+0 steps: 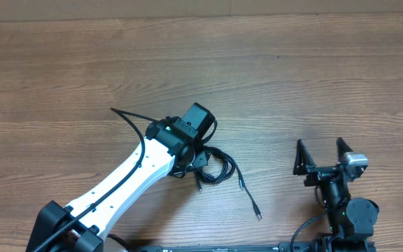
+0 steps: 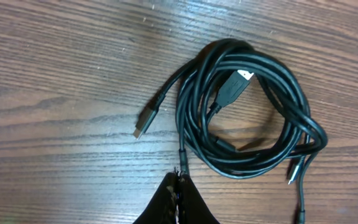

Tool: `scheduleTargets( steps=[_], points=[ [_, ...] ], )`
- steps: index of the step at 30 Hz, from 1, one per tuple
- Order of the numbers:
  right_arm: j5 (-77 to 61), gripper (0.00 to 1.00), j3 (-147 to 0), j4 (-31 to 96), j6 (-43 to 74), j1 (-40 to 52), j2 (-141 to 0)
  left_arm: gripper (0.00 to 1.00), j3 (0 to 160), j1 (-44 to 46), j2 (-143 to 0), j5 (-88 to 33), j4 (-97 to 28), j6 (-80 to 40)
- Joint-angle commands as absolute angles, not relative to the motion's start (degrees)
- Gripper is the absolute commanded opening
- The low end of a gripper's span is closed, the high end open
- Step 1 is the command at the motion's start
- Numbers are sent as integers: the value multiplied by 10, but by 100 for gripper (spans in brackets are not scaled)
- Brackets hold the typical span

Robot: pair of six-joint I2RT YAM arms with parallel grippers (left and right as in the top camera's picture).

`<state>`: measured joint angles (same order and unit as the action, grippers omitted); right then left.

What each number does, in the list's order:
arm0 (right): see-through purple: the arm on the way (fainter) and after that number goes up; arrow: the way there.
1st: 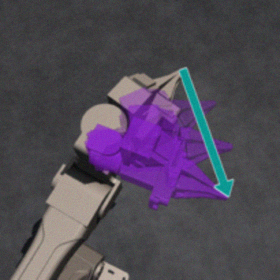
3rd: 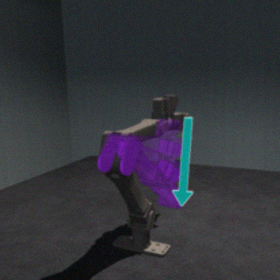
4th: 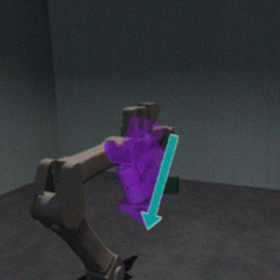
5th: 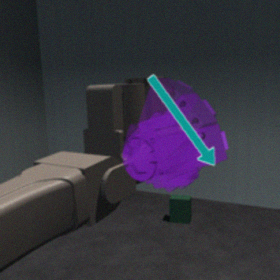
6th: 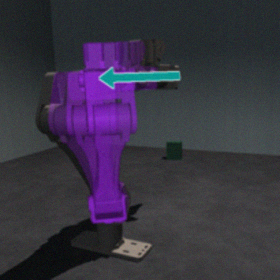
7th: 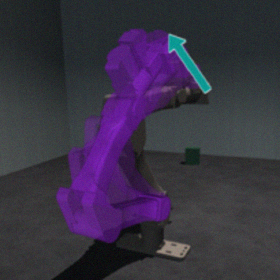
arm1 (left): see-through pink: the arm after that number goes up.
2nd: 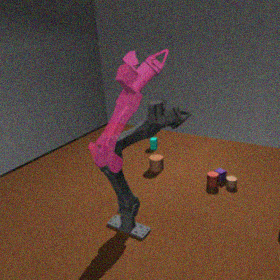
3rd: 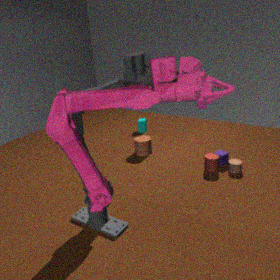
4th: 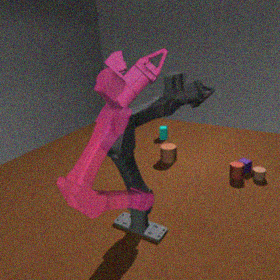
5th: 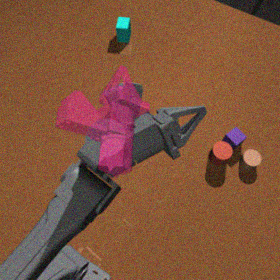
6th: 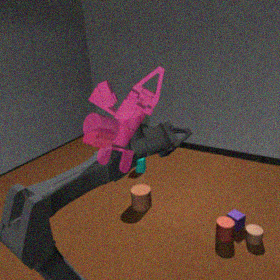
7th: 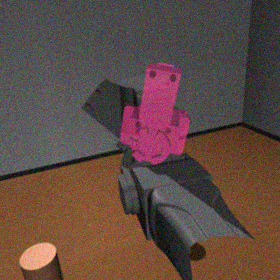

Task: Untangle cables

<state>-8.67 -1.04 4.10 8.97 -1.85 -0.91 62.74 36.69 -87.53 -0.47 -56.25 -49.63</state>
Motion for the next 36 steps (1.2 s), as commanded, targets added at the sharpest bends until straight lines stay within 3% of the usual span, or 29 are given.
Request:
scheduleTargets(
  steps=[1, 8, 14, 21, 26, 33, 34, 36],
  points=[
    [-233, 100, -4, 32, 364, -19, -10, 4, 637, 363, -866, -2, -557, -511],
    [-507, 100, -4, 35, 638, -19, -10, 4, 637, 363, -867, 2, -543, -560],
    [-625, 100, -4, 35, 662, -19, -10, 4, 637, 364, -869, 1, -533, -557],
    [-562, 100, -5, -22, 628, -20, -10, 4, 637, 368, -869, -14, -532, -530],
    [-564, 96, -6, -103, 708, -20, -11, 4, 637, 368, -869, -16, -535, -476],
    [-507, 95, -34, -104, 691, -20, -61, 4, 637, 368, -869, -13, -505, -445],
    [-495, 95, -41, -104, 677, -20, -78, 8, 637, 368, -869, -13, -501, -438],
    [-475, 95, -56, -102, 651, -20, -112, 37, 637, 368, -869, -9, -496, -423]
  ],
)
